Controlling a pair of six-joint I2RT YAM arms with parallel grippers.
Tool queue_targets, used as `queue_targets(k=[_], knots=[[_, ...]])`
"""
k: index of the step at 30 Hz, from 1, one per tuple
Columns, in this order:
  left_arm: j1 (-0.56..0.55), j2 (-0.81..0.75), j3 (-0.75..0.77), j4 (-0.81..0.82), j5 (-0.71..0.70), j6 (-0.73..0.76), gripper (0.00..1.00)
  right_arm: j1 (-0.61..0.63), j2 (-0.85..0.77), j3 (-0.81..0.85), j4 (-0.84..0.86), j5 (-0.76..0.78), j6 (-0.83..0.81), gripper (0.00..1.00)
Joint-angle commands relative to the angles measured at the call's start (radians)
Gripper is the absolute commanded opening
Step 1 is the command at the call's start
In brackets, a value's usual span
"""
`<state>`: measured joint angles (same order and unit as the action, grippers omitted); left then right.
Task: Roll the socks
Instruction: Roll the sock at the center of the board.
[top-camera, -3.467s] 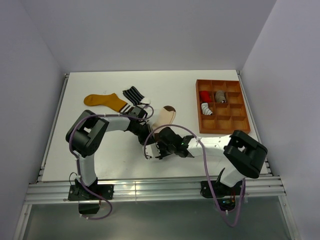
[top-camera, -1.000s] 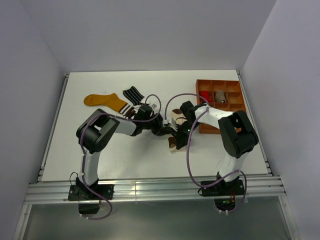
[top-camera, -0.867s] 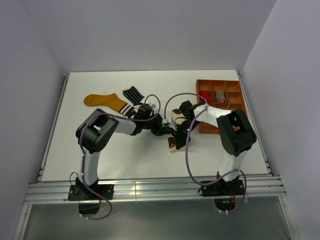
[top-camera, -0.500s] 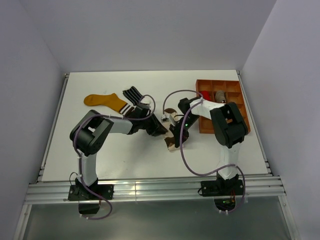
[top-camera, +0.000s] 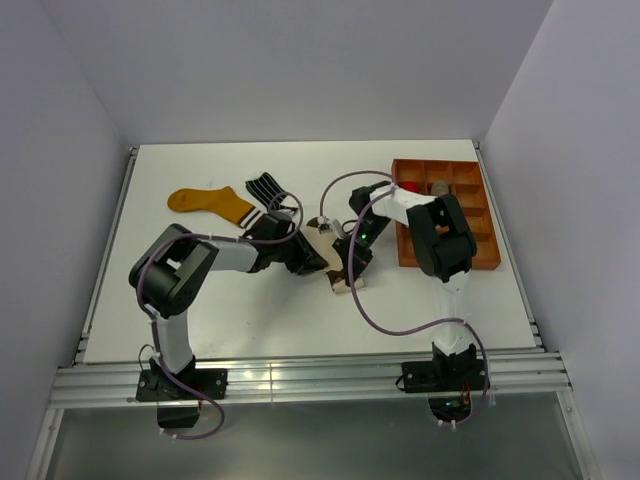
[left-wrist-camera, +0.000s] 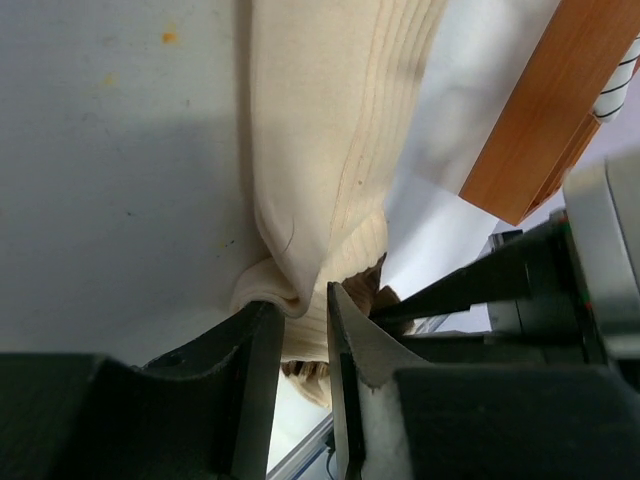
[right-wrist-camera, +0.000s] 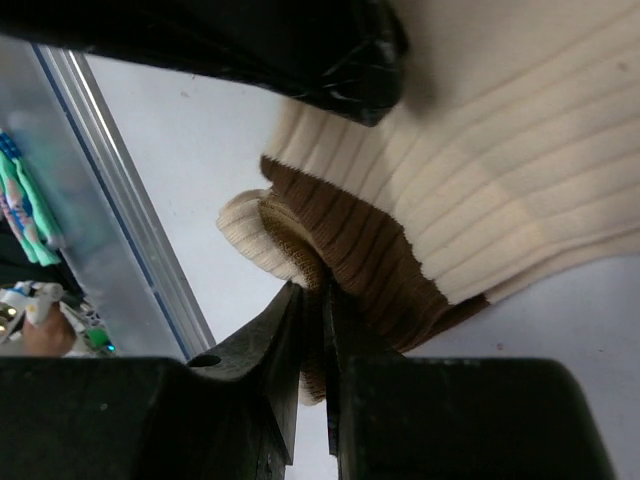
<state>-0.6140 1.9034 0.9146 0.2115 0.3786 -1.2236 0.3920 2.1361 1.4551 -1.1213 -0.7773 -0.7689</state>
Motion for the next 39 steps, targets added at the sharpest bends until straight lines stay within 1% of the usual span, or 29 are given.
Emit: queue_targets(k=[1, 6, 10, 13, 17, 19, 21, 23, 24, 25, 28, 32, 33, 35, 39], knots=[[0.008, -0.001, -0.04, -0.109, -0.073, 0.039, 0.31, -0.008, 0.044, 0.057, 0.051, 0.11, 0.084, 0.15], [0.011, 0.0, -0.017, -0.138, -0.086, 0.068, 0.31, -0.005, 0.114, 0.149, -0.04, 0.088, 0.068, 0.15], [0.017, -0.043, -0.016, -0.162, -0.141, 0.111, 0.35, 0.001, 0.125, 0.139, -0.021, 0.118, 0.068, 0.15], [0.02, -0.107, -0.02, -0.167, -0.211, 0.147, 0.39, 0.001, 0.148, 0.152, -0.055, 0.104, 0.048, 0.15], [0.014, -0.213, -0.037, -0.172, -0.283, 0.18, 0.4, 0.002, 0.154, 0.145, -0.06, 0.101, 0.043, 0.15], [0.008, -0.268, -0.066, -0.149, -0.306, 0.202, 0.39, 0.001, 0.157, 0.146, -0.069, 0.093, 0.036, 0.15], [-0.015, -0.302, -0.091, -0.092, -0.329, 0.223, 0.4, 0.001, 0.168, 0.152, -0.09, 0.075, 0.025, 0.15], [-0.045, -0.342, -0.109, 0.006, -0.32, 0.275, 0.4, 0.001, 0.176, 0.16, -0.101, 0.067, 0.014, 0.15], [-0.059, -0.348, -0.114, 0.041, -0.293, 0.298, 0.4, 0.001, 0.177, 0.157, -0.106, 0.062, 0.01, 0.15], [-0.073, -0.34, -0.112, 0.075, -0.264, 0.347, 0.4, 0.001, 0.179, 0.157, -0.109, 0.061, 0.0, 0.15], [-0.107, -0.288, -0.077, 0.132, -0.204, 0.386, 0.37, -0.001, 0.183, 0.154, -0.118, 0.058, -0.01, 0.15], [-0.15, -0.238, -0.068, 0.181, -0.181, 0.397, 0.37, -0.002, 0.18, 0.139, -0.115, 0.055, -0.017, 0.15], [-0.153, -0.231, -0.075, 0.231, -0.159, 0.394, 0.37, -0.002, 0.18, 0.137, -0.114, 0.052, -0.02, 0.15], [-0.162, -0.216, -0.088, 0.27, -0.124, 0.394, 0.38, -0.005, 0.18, 0.136, -0.117, 0.047, -0.021, 0.15], [-0.171, -0.172, -0.08, 0.301, -0.093, 0.397, 0.38, -0.013, 0.186, 0.139, -0.123, 0.039, -0.027, 0.15]])
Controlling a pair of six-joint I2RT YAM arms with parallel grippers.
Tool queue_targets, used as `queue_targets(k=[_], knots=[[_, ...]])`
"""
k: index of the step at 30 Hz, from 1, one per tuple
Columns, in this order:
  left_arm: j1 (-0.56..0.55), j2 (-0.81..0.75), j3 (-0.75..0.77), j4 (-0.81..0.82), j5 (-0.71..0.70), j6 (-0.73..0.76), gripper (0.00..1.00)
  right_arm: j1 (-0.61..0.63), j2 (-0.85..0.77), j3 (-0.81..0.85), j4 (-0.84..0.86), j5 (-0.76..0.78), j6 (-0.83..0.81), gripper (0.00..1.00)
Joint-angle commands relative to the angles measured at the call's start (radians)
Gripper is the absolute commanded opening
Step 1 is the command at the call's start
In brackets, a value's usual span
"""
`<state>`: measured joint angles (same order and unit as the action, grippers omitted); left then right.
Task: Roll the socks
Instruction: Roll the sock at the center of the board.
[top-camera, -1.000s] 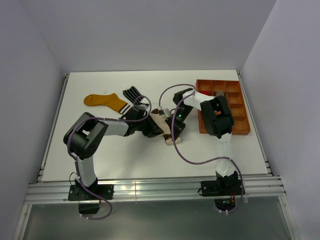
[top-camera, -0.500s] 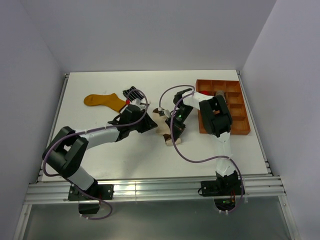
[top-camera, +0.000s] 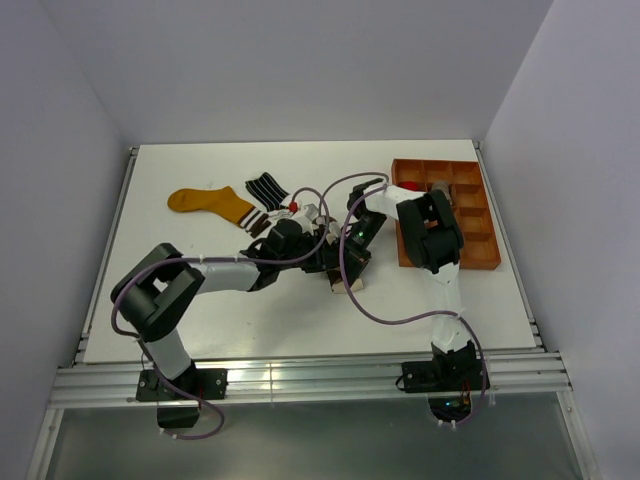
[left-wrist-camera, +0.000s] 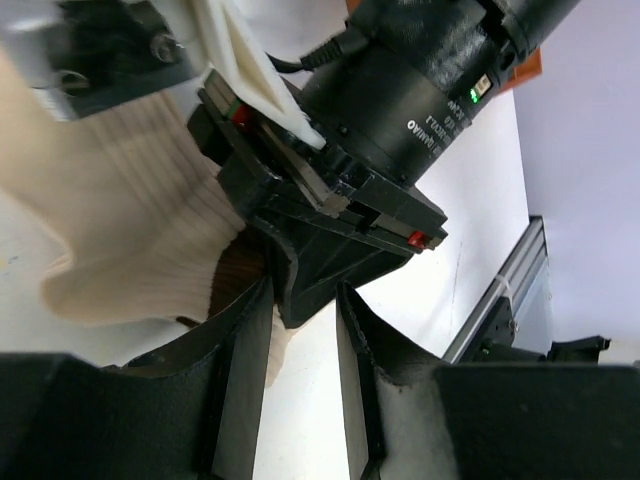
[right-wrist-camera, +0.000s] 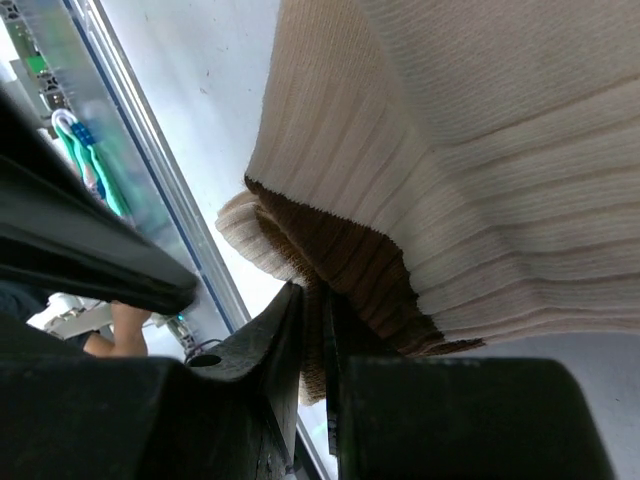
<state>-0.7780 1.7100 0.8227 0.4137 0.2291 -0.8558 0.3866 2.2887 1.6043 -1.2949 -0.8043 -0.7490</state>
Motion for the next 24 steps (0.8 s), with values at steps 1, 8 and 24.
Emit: queue_targets(k=[1, 8, 24], knots=[[-0.009, 0.039, 0.01, 0.123, 0.071, 0.021, 0.38, -0.008, 0.035, -0.009, 0.046, 0.062, -0.05, 0.15], [-0.017, 0.088, -0.01, 0.16, 0.088, 0.001, 0.41, -0.022, 0.051, 0.011, 0.014, 0.036, -0.066, 0.15], [-0.037, 0.142, -0.091, 0.269, 0.11, -0.058, 0.41, -0.052, 0.107, 0.065, -0.073, -0.035, -0.11, 0.15]])
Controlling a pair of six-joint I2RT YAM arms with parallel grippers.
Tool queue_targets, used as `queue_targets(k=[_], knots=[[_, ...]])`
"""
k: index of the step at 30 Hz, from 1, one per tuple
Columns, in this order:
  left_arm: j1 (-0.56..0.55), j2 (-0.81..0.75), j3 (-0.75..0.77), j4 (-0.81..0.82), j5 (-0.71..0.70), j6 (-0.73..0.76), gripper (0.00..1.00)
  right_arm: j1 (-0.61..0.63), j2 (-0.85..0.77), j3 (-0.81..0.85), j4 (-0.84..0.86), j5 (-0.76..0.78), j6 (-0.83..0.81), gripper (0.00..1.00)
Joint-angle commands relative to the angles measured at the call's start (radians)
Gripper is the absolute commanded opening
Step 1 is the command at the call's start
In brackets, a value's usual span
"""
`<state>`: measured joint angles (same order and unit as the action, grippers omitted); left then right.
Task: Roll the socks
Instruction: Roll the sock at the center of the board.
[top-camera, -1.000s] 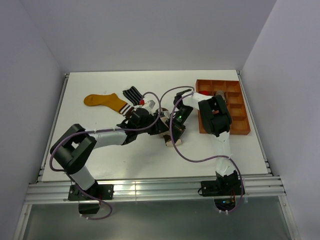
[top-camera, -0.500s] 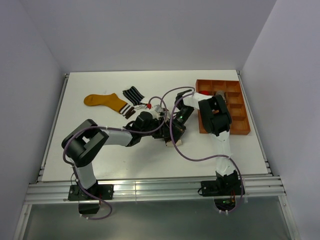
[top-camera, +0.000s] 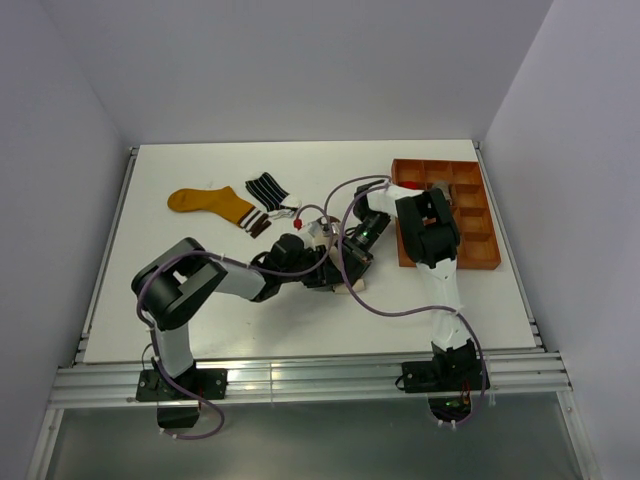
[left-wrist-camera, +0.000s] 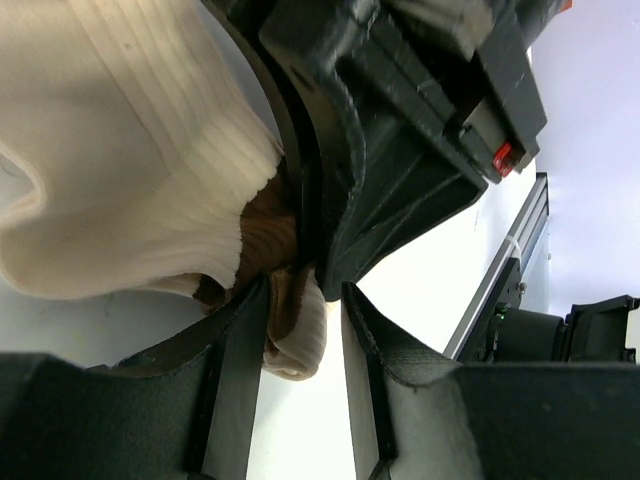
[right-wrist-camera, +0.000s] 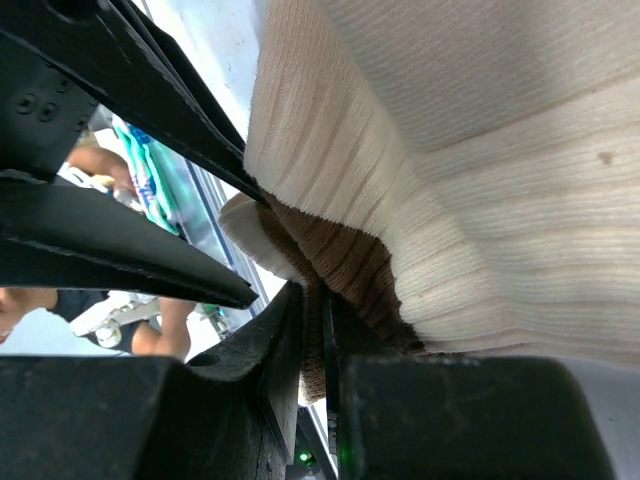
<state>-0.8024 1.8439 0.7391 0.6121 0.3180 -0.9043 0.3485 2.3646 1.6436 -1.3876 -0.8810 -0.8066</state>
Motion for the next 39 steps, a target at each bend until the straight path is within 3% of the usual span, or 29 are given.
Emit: queue_targets(k=[1, 16, 19, 22, 23, 24, 29, 39], knots=[[-0.015, 0.009, -0.01, 0.081, 0.023, -0.016, 0.41, -0.017, 0.032, 0.028, 0.018, 0.04, -0.051, 0.15], [-0.023, 0.012, -0.046, 0.065, 0.02, -0.116, 0.35, -0.034, 0.036, 0.036, 0.042, 0.039, -0.016, 0.15], [-0.024, 0.011, -0.03, -0.012, 0.009, -0.157, 0.27, -0.036, 0.032, 0.035, 0.052, 0.039, -0.008, 0.15], [-0.032, 0.012, 0.0, -0.102, 0.006, -0.202, 0.14, -0.034, 0.019, 0.024, 0.074, 0.045, 0.004, 0.16], [-0.032, 0.014, 0.006, -0.132, -0.003, -0.218, 0.03, -0.034, 0.013, 0.019, 0.088, 0.047, 0.009, 0.17], [-0.034, 0.012, 0.009, -0.146, 0.001, -0.25, 0.0, -0.034, 0.01, 0.016, 0.097, 0.05, 0.014, 0.18], [-0.035, 0.002, 0.023, -0.329, -0.016, -0.364, 0.0, -0.034, -0.051, -0.044, 0.211, 0.076, 0.059, 0.23], [-0.046, -0.133, -0.014, -0.504, -0.014, -0.561, 0.0, -0.034, -0.274, -0.209, 0.41, 0.134, 0.096, 0.33]])
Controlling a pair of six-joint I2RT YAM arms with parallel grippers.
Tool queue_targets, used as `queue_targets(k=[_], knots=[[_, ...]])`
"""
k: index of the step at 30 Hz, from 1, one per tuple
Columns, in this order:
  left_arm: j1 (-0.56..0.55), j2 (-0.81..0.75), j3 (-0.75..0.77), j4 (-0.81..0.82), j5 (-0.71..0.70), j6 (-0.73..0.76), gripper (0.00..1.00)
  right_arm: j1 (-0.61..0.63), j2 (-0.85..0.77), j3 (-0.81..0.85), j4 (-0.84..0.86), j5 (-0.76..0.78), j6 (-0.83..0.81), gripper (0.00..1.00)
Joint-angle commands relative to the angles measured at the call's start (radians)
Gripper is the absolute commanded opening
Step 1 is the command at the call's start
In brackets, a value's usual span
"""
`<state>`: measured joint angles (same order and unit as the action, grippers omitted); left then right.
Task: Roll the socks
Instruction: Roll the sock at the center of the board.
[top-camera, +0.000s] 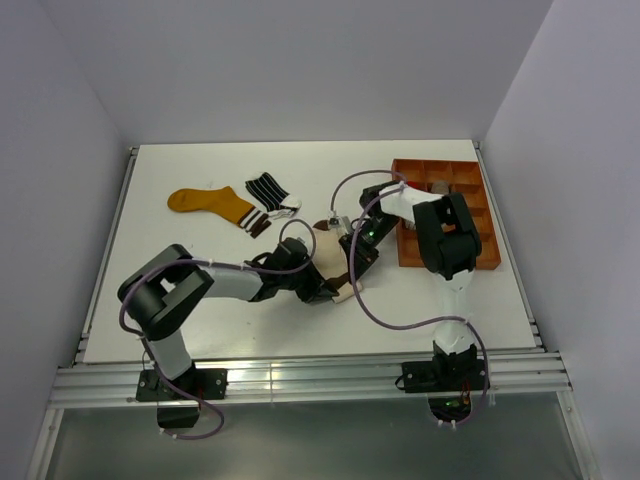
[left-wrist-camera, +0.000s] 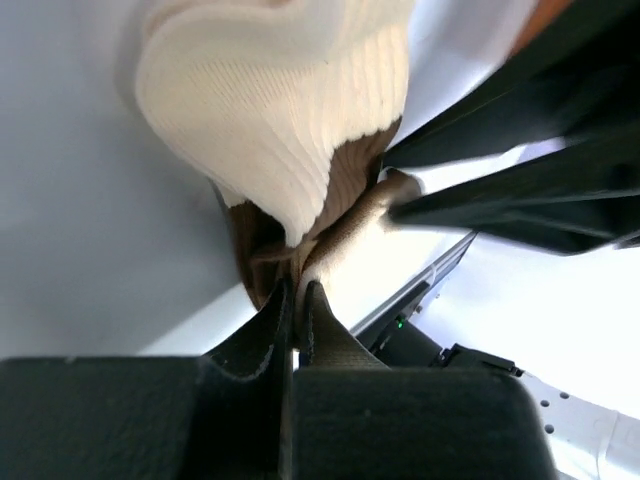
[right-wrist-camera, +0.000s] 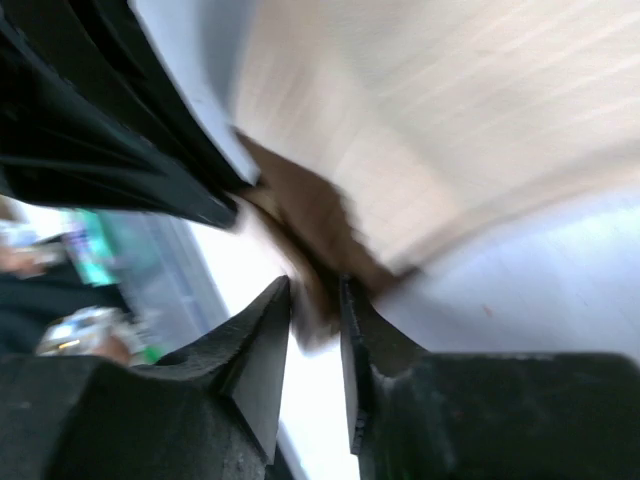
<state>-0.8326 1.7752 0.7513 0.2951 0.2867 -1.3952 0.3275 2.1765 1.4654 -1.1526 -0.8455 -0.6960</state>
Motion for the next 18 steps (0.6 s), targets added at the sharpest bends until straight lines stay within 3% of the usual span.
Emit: queue_targets(k=[1, 8, 18], knots=[[-0.016, -0.071, -0.014, -0.209, 0.019, -0.073, 0.0, -0.013, -0.101, -0.039, 0.185, 0.091, -0.016, 0.35], [-0.014, -0.05, 0.108, -0.404, 0.069, -0.061, 0.0, -0.012, -0.254, -0.14, 0.278, 0.082, -0.056, 0.37], [0.024, 0.009, 0.238, -0.606, 0.081, -0.045, 0.0, -0.011, -0.631, -0.531, 0.583, 0.111, -0.158, 0.43]])
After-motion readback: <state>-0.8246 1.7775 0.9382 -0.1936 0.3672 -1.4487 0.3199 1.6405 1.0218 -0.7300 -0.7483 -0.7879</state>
